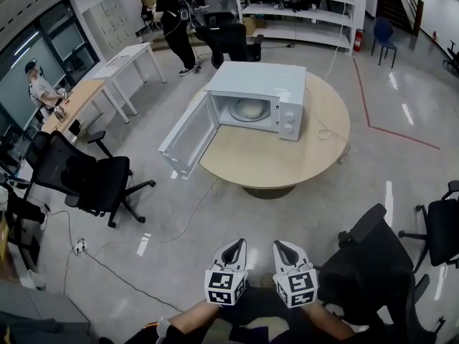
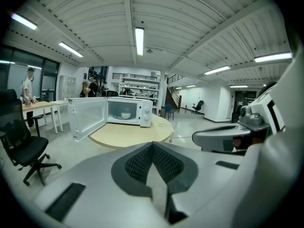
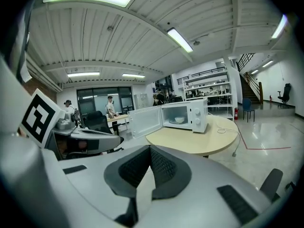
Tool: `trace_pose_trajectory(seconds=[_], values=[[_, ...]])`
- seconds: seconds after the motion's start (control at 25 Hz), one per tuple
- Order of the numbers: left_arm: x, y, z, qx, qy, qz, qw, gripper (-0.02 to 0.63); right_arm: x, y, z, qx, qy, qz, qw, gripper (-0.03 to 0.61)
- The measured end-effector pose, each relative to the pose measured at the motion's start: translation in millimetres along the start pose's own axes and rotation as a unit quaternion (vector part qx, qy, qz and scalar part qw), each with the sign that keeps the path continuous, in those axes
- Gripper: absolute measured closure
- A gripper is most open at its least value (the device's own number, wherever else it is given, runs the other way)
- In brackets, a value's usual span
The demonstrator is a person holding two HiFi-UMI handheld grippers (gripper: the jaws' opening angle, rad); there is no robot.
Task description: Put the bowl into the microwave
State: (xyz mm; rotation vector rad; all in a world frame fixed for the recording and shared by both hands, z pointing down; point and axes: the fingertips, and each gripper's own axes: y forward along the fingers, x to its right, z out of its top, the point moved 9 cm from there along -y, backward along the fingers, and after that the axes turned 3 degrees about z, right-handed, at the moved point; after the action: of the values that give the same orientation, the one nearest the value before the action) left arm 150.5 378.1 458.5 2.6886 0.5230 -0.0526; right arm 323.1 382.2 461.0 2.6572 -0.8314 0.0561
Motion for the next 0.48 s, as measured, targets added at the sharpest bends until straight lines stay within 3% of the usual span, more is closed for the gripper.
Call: trace_pose_trajectory(seconds=[0.48], values=[[0.9,-0.8,1.9,0.003,-0.009,0.019,0.9998,0.568,5.3,-8.9,4.0,0.011,0.0,-0.01,1.0,0.565]])
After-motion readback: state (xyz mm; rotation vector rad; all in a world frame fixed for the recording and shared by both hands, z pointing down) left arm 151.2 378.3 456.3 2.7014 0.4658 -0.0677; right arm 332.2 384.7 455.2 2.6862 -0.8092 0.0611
